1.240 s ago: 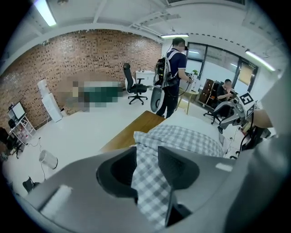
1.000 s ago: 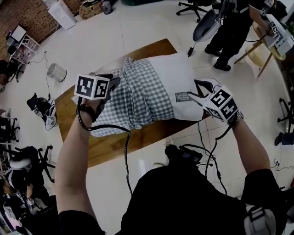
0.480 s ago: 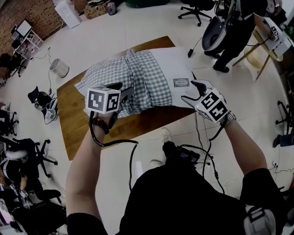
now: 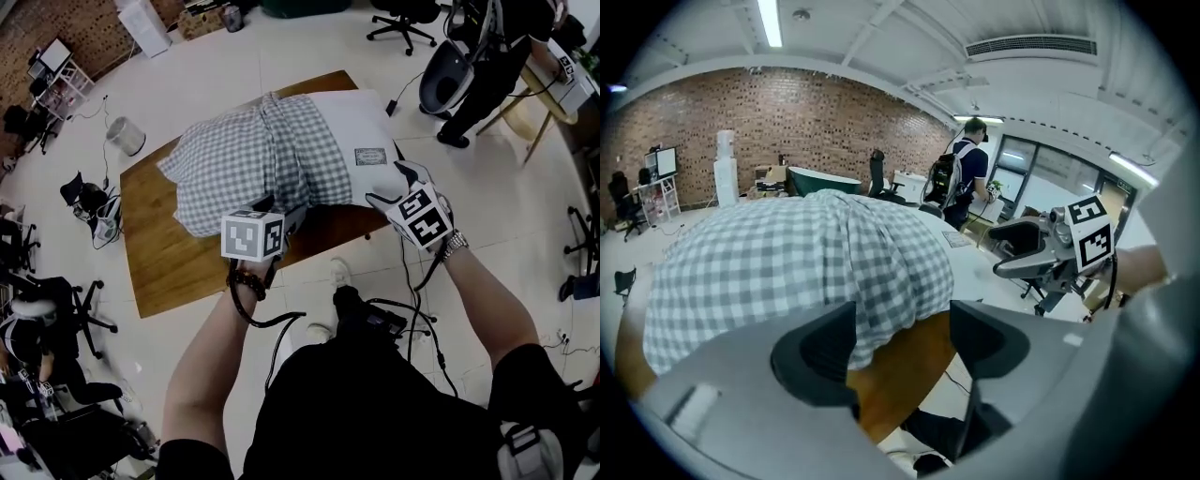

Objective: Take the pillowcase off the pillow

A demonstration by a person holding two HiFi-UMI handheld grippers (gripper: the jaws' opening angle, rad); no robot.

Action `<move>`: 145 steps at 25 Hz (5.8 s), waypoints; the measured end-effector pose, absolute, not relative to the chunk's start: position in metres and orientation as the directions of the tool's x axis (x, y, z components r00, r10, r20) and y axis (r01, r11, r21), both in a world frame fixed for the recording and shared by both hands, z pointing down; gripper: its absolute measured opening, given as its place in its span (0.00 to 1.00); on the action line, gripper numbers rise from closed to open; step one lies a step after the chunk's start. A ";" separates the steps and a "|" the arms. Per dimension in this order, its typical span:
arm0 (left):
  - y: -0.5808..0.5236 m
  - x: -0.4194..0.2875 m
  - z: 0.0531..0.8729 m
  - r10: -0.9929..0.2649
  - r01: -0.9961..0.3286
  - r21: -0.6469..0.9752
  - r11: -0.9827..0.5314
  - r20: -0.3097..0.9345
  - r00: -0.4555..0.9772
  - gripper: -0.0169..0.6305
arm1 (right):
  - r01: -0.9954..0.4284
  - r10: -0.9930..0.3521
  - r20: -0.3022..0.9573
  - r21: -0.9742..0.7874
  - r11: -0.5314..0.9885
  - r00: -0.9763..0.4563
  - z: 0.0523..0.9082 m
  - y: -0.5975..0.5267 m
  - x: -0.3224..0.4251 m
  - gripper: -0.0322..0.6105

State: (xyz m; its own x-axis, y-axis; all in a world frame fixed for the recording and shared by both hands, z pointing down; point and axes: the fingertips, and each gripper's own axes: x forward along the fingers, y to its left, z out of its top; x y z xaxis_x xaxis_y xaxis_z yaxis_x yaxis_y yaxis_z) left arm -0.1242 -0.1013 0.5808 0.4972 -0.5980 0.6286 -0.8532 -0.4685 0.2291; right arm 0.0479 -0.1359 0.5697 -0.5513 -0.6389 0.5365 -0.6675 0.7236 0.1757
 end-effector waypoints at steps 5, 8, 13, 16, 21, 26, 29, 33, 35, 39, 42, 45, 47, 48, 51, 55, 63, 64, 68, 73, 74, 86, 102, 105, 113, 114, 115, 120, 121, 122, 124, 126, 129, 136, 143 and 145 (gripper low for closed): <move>-0.105 -0.126 0.605 -0.667 -0.908 0.213 -0.362 0.620 0.412 0.55 | -0.717 -0.666 0.548 0.161 0.678 -0.506 0.587 -0.140 0.052 0.68; -0.109 -0.125 0.619 -0.686 -0.927 0.229 -0.298 0.624 0.374 0.55 | -0.748 -0.685 0.554 0.159 0.644 -0.473 0.602 -0.148 0.057 0.73; -0.131 -0.121 0.670 -0.704 -0.927 0.300 -0.223 0.608 0.366 0.55 | -0.783 -0.680 0.586 0.120 0.611 -0.441 0.632 -0.160 0.060 0.74; -0.134 -0.124 0.665 -0.711 -0.939 0.298 -0.175 0.622 0.329 0.52 | -0.793 -0.664 0.607 0.089 0.603 -0.437 0.649 -0.165 0.057 0.74; -0.136 -0.140 0.668 -0.727 -0.943 0.307 -0.127 0.619 0.299 0.15 | -0.811 -0.688 0.606 0.116 0.573 -0.399 0.658 -0.174 0.063 0.57; -0.135 -0.144 0.672 -0.732 -0.930 0.347 -0.117 0.603 0.317 0.05 | -0.801 -0.700 0.600 0.156 0.578 -0.389 0.646 -0.181 0.069 0.29; -0.131 -0.158 0.668 -0.743 -0.931 0.353 -0.088 0.600 0.298 0.05 | -0.796 -0.717 0.583 0.187 0.576 -0.382 0.637 -0.181 0.071 0.17; -0.125 -0.176 0.663 -0.754 -0.924 0.379 -0.050 0.592 0.284 0.05 | -0.802 -0.730 0.570 0.193 0.566 -0.377 0.627 -0.181 0.085 0.13; -0.121 -0.182 0.655 -0.760 -0.921 0.385 -0.064 0.579 0.295 0.05 | -0.807 -0.735 0.565 0.193 0.558 -0.374 0.624 -0.179 0.090 0.13; -0.113 -0.203 0.648 -0.782 -0.920 0.384 -0.072 0.551 0.291 0.05 | -0.817 -0.744 0.559 0.191 0.544 -0.365 0.618 -0.171 0.098 0.13; -0.101 -0.229 0.651 -0.792 -0.922 0.386 0.004 0.564 0.233 0.05 | -0.825 -0.745 0.563 0.186 0.534 -0.356 0.618 -0.164 0.104 0.13; -0.091 -0.247 0.653 -0.789 -0.922 0.383 0.054 0.582 0.196 0.04 | -0.822 -0.741 0.572 0.191 0.537 -0.351 0.622 -0.158 0.114 0.13; -0.087 -0.256 0.652 -0.789 -0.921 0.383 0.075 0.587 0.180 0.04 | -0.822 -0.734 0.581 0.183 0.539 -0.352 0.624 -0.154 0.121 0.13; -0.085 -0.260 0.652 -0.789 -0.922 0.379 0.081 0.589 0.173 0.04 | -0.825 -0.728 0.586 0.171 0.539 -0.355 0.625 -0.152 0.123 0.13; -0.076 -0.266 0.648 -0.777 -0.936 0.346 0.061 0.605 0.173 0.04 | -0.834 -0.713 0.594 0.121 0.538 -0.373 0.630 -0.144 0.122 0.14; -0.062 -0.252 0.638 -0.750 -0.965 0.257 -0.046 0.630 0.203 0.05 | -0.826 -0.696 0.598 0.097 0.555 -0.397 0.638 -0.130 0.111 0.26; -0.039 -0.227 0.597 -0.792 -0.971 0.185 -0.153 0.564 0.232 0.09 | -0.776 -0.663 0.610 0.122 0.619 -0.434 0.626 -0.092 0.098 0.49; -0.037 -0.225 0.590 -0.799 -0.972 0.172 -0.161 0.556 0.231 0.09 | -0.770 -0.667 0.602 0.129 0.625 -0.440 0.617 -0.087 0.098 0.49; -0.037 -0.214 0.564 -0.810 -0.972 0.140 -0.187 0.538 0.233 0.12 | -0.743 -0.667 0.580 0.151 0.652 -0.468 0.579 -0.074 0.097 0.49; -0.046 -0.207 0.543 -0.811 -0.965 0.112 -0.237 0.524 0.259 0.15 | -0.724 -0.675 0.559 0.180 0.666 -0.481 0.553 -0.074 0.083 0.49; -0.049 -0.206 0.538 -0.811 -0.964 0.105 -0.246 0.522 0.264 0.15 | -0.717 -0.674 0.558 0.187 0.672 -0.485 0.550 -0.074 0.079 0.49; -0.131 -0.168 0.468 -0.771 -0.920 0.026 -0.391 0.536 0.343 0.24 | -0.625 -0.625 0.558 0.226 0.748 -0.546 0.493 -0.140 0.049 0.49; -0.308 -0.123 0.475 -0.544 -0.811 0.042 -0.584 0.721 0.429 0.33 | -0.477 -0.407 0.676 0.093 0.874 -0.614 0.511 -0.304 0.009 0.49; -0.342 -0.112 0.488 -0.468 -0.792 0.084 -0.605 0.768 0.438 0.34 | -0.436 -0.330 0.705 0.033 0.899 -0.628 0.524 -0.337 0.009 0.49; -0.427 -0.080 0.528 -0.246 -0.758 0.206 -0.618 0.866 0.436 0.36 | -0.310 -0.096 0.758 -0.146 0.939 -0.645 0.552 -0.420 0.012 0.49; -0.433 -0.078 0.534 -0.216 -0.754 0.222 -0.618 0.875 0.434 0.36 | -0.293 -0.070 0.763 -0.160 0.943 -0.643 0.555 -0.427 0.010 0.49; -0.439 -0.076 0.541 -0.185 -0.750 0.238 -0.617 0.883 0.432 0.36 | -0.271 -0.039 0.767 -0.178 0.946 -0.641 0.559 -0.433 0.008 0.49; -0.479 -0.070 0.567 -0.053 -0.744 0.274 -0.609 0.922 0.383 0.36 | -0.184 0.119 0.770 -0.294 0.938 -0.627 0.569 -0.470 0.005 0.49; -0.486 -0.070 0.573 -0.028 -0.744 0.273 -0.610 0.931 0.364 0.36 | -0.178 0.142 0.771 -0.315 0.932 -0.621 0.573 -0.478 0.005 0.49; -0.491 -0.070 0.580 -0.003 -0.742 0.272 -0.612 0.938 0.346 0.36 | -0.175 0.162 0.773 -0.334 0.926 -0.614 0.580 -0.484 0.005 0.49; -0.496 -0.069 0.595 0.038 -0.738 0.277 -0.616 0.945 0.324 0.35 | -0.175 0.200 0.776 -0.370 0.913 -0.598 0.596 -0.489 0.006 0.49; -0.499 -0.069 0.606 0.071 -0.736 0.293 -0.610 0.946 0.317 0.30 | -0.177 0.238 0.774 -0.409 0.895 -0.587 0.609 -0.489 0.007 0.49; -0.500 -0.073 0.616 0.119 -0.740 0.320 -0.592 0.942 0.313 0.14 | -0.177 0.293 0.764 -0.465 0.867 -0.575 0.615 -0.481 0.006 0.32; -0.514 -0.099 0.614 0.071 -0.780 0.237 -0.579 0.968 0.241 0.05 | -0.149 0.170 0.807 -0.302 0.941 -0.565 0.585 -0.475 0.014 0.08; -0.523 -0.154 0.595 0.022 -0.844 0.170 -0.508 0.982 0.185 0.05 | -0.168 0.026 0.805 -0.155 0.974 -0.593 0.534 -0.473 0.033 0.07; -0.526 -0.163 0.594 -0.003 -0.862 0.146 -0.486 0.986 0.169 0.05 | -0.178 -0.020 0.802 -0.108 0.978 -0.598 0.527 -0.477 0.046 0.07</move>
State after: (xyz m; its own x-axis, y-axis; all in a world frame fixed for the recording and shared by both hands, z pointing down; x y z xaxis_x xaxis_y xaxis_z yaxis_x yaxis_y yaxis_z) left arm -0.1625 -0.5260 0.5939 0.1686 -0.0027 0.9857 -0.8615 -0.4862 0.1461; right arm 0.0462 -0.4767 0.5274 -0.5976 -0.0201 0.8015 -0.1779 0.9781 -0.1081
